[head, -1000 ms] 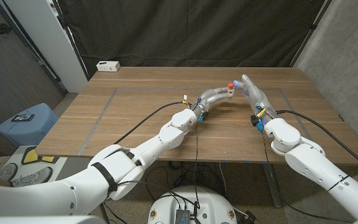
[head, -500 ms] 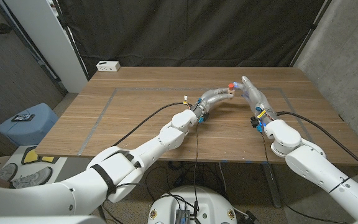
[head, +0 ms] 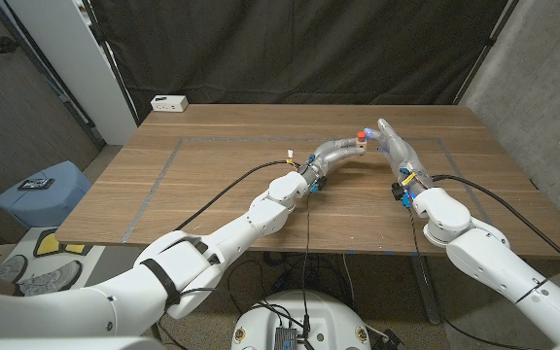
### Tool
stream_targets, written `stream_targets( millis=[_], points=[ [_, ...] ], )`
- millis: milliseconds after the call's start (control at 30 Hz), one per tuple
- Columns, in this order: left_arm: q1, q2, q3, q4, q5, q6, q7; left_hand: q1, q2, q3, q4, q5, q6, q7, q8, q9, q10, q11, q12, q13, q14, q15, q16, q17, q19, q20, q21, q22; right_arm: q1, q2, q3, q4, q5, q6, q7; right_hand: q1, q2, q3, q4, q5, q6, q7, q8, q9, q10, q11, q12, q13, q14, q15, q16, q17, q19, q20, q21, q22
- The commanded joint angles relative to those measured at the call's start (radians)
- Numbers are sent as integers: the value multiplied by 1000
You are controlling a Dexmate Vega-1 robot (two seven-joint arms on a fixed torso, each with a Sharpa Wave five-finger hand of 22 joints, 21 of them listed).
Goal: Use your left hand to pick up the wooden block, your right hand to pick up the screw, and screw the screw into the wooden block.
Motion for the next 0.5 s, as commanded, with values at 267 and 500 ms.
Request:
stream_targets(
  millis=[267,500],
  points=[
    [14,11,0,-31,-5,18,6,-7,11,4,9,3,2,-16,3,2,11,-3,8,4,1,-49,6,4,3,2,8,5,-20,-3,1,-22,0,-7,-3,-5,3,7,0,5,22,1,7,2,-64,-7,3,3,-151,-6,6,3,7,6,4,3],
    [15,11,-1,-31,-8,16,6,-12,10,3,11,3,4,-15,3,2,12,-3,9,4,2,-49,5,3,4,2,8,5,-20,-4,0,-25,-1,-10,-3,-5,4,7,0,5,24,2,7,2,-63,-7,3,3,-151,-6,6,3,7,6,5,3]
  ],
)
